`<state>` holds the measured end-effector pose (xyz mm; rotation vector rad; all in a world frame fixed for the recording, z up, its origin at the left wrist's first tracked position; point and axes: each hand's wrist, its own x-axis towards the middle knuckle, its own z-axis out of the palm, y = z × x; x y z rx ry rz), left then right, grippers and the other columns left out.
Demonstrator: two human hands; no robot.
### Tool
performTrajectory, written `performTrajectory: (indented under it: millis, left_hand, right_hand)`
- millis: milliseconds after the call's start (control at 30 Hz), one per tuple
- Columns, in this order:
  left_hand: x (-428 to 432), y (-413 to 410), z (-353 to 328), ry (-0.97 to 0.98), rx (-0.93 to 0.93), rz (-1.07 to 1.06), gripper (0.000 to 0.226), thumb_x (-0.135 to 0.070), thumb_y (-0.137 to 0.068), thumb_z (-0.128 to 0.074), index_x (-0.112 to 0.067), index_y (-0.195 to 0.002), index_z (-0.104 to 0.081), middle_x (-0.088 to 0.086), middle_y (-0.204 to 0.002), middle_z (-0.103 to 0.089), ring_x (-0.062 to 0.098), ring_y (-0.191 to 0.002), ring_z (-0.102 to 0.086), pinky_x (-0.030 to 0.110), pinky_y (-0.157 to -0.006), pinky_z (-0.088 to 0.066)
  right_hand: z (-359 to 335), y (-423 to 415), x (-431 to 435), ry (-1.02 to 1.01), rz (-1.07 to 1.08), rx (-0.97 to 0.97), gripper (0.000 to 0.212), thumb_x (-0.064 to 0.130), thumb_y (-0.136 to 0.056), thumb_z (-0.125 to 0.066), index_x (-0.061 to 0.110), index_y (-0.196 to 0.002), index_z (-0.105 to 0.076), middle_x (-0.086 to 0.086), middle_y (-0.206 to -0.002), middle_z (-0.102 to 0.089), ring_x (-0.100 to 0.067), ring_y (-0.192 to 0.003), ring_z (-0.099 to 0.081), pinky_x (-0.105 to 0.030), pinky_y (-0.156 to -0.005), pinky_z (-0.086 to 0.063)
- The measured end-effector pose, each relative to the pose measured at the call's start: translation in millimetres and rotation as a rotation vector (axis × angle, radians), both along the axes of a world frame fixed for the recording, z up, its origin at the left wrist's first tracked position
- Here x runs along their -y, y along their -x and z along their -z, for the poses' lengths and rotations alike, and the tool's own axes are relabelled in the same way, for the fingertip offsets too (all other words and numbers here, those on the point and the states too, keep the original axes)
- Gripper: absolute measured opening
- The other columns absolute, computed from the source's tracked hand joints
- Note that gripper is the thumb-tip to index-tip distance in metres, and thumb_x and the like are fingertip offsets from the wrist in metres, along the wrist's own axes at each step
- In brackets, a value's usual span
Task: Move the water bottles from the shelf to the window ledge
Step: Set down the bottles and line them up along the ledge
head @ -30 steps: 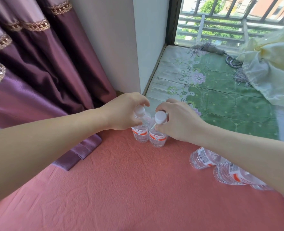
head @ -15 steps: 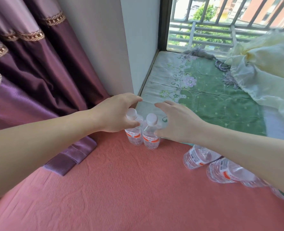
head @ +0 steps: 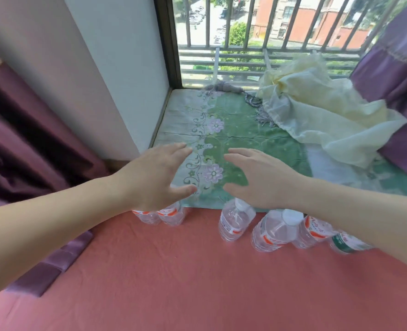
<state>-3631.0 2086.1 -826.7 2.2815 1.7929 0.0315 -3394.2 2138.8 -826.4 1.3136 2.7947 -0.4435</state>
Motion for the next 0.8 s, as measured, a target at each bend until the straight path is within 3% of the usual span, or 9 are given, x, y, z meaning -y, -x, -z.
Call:
performTrajectory:
  millis: [233, 367, 533, 633, 800]
  left_hand:
    - [-10.3, -57.6, 10.5, 0.027, 0.011, 0.146, 0.085, -0.065, -0.089, -0.05, -0.025, -0.157, -0.018, -0.007, -0.164, -0.018, 0.013, -0.149, -0.017, 0.025, -0.119, -0.011]
    - [-16.5, -85.1, 12.7, 0.038, 0.013, 0.216, 0.082, -0.062, -0.09, -0.053, -0.024, -0.156, -0.023, -0.008, -0.158, -0.028, 0.014, -0.142, -0.03, 0.023, -0.112, -0.02]
    - [-23.1, -106.1, 18.3, 0.094, -0.024, 0.274, 0.071, -0.062, -0.086, -0.059, -0.033, -0.147, -0.037, -0.014, -0.142, -0.045, 0.014, -0.127, -0.046, 0.025, -0.099, -0.031]
    - [-26.3, -110.5, 23.0, 0.111, 0.008, 0.279, 0.053, -0.056, -0.085, -0.065, -0.035, -0.132, -0.055, -0.016, -0.121, -0.055, 0.01, -0.112, -0.055, 0.02, -0.086, -0.028]
    - [-30.4, -110.1, 28.2, 0.111, 0.099, 0.282, 0.042, -0.047, -0.081, -0.075, -0.029, -0.117, -0.067, -0.018, -0.099, -0.056, 0.002, -0.086, -0.044, 0.007, -0.072, -0.029]
  right_hand:
    - [4.0, -68.3, 12.5, 0.04, 0.086, 0.038, 0.077, 0.056, -0.089, -0.059, 0.022, -0.153, -0.032, 0.008, -0.161, -0.026, -0.012, -0.146, -0.026, -0.023, -0.113, -0.023]
    - [9.8, -95.7, 24.5, 0.059, 0.118, 0.054, 0.073, 0.052, -0.089, -0.059, 0.022, -0.151, -0.036, 0.009, -0.157, -0.032, -0.012, -0.142, -0.032, -0.024, -0.109, -0.028]
    - [13.5, -114.7, 34.4, 0.105, 0.144, 0.041, 0.058, 0.051, -0.085, -0.061, 0.026, -0.136, -0.052, 0.01, -0.136, -0.051, -0.012, -0.121, -0.05, -0.032, -0.097, -0.044]
    - [15.6, -118.2, 36.4, 0.116, 0.136, -0.002, 0.037, 0.043, -0.086, -0.063, 0.027, -0.119, -0.062, 0.009, -0.12, -0.058, -0.011, -0.104, -0.055, -0.03, -0.088, -0.046]
    - [22.0, -116.9, 36.1, 0.131, 0.119, -0.018, 0.024, 0.036, -0.084, -0.063, 0.023, -0.104, -0.066, 0.007, -0.1, -0.061, -0.011, -0.086, -0.056, -0.032, -0.08, -0.046]
